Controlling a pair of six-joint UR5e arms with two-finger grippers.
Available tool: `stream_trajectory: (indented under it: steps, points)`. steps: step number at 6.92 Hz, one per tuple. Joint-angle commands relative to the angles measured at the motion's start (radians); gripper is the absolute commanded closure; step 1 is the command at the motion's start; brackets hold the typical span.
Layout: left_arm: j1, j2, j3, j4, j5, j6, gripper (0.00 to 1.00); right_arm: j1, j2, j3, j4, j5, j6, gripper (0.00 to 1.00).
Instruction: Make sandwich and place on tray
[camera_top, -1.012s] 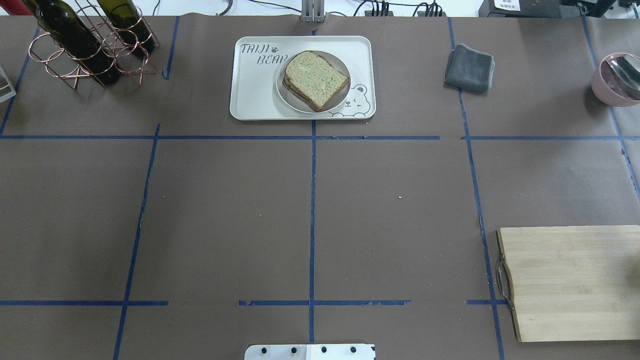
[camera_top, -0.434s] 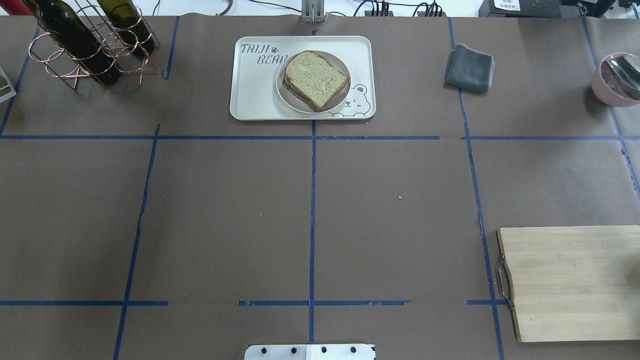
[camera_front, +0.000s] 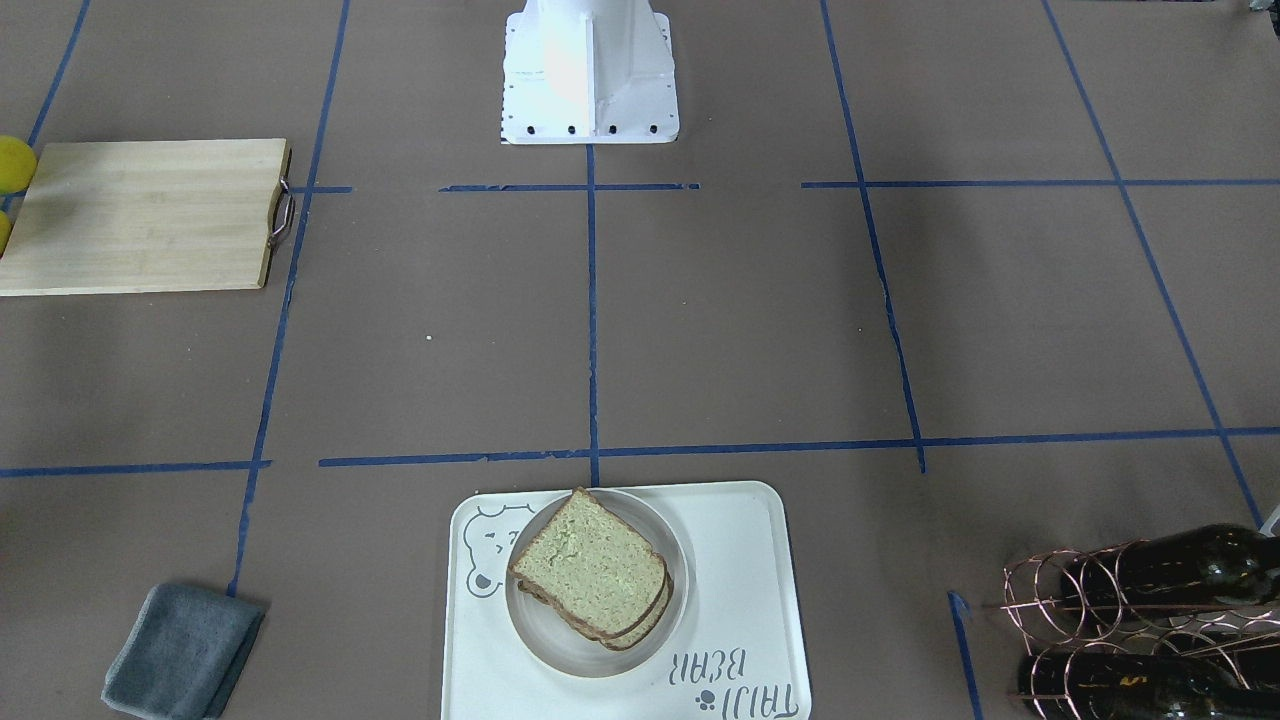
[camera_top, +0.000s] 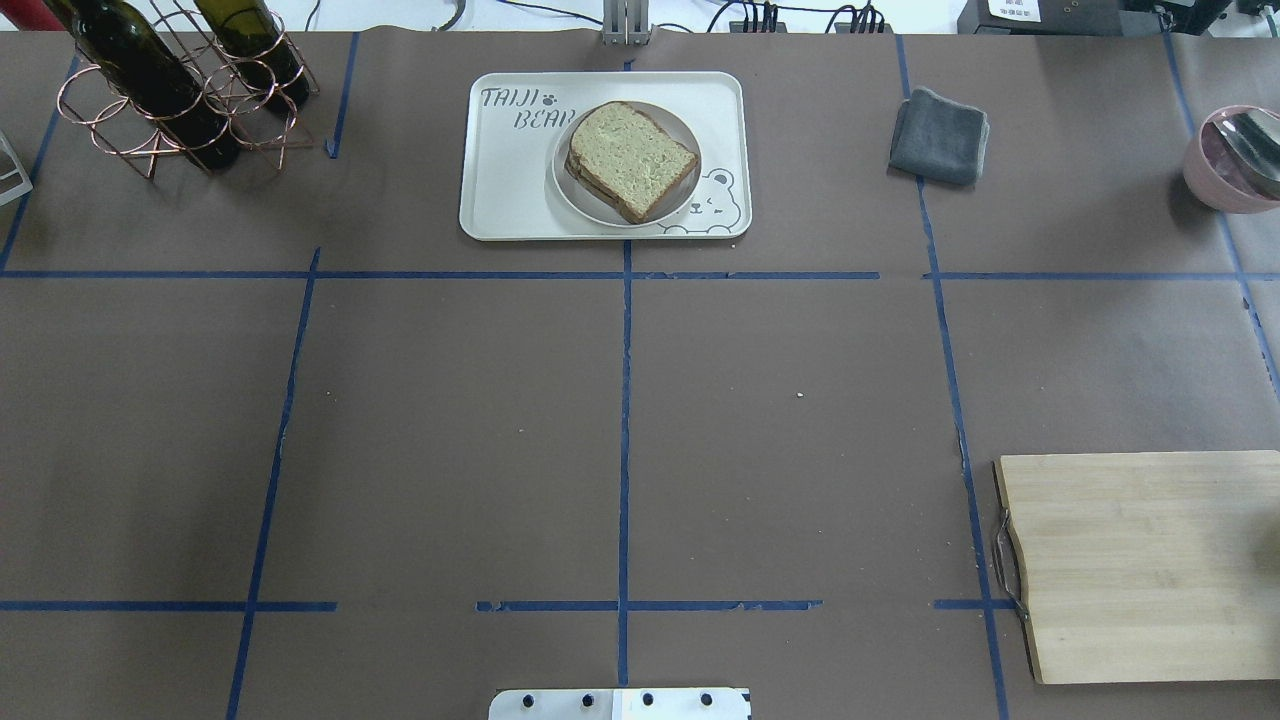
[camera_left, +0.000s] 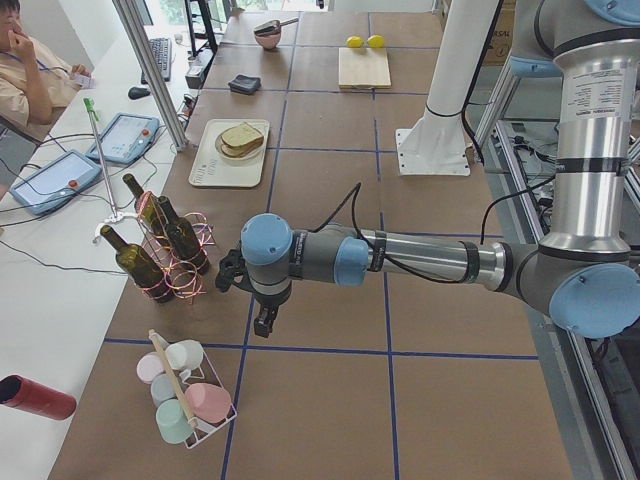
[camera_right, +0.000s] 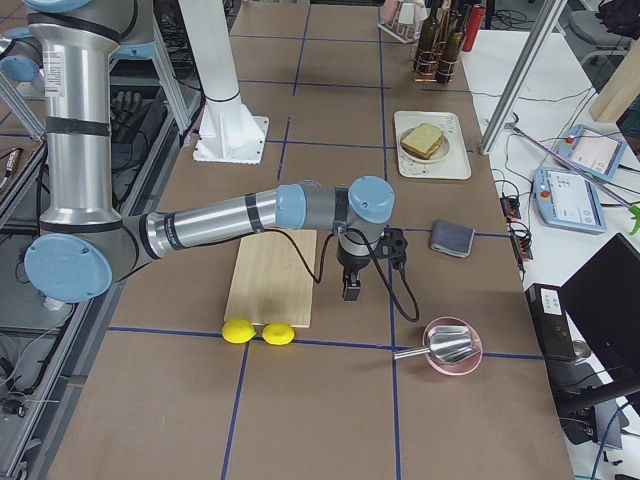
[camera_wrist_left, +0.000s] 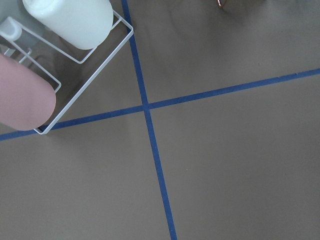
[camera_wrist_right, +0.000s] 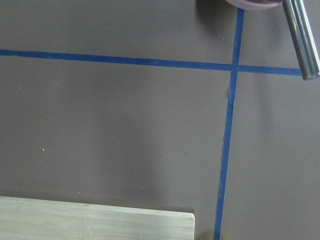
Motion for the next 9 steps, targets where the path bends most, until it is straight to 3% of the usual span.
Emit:
stream_trajectory:
  steps: [1,5,9]
  points:
    - [0.002,0.03,-0.001,-0.008,0.003,0.001,0.0,0.0,0.003,-0.029,0.085,0.028,0.022,0.0]
    - [0.002,0.024,0.012,0.055,0.003,0.001,0.0,0.001,-0.004,-0.061,0.097,-0.031,0.007,0.0]
    - [0.002,0.028,0.009,0.072,-0.005,-0.011,0.0,0.001,-0.001,-0.063,0.098,-0.03,0.018,0.0]
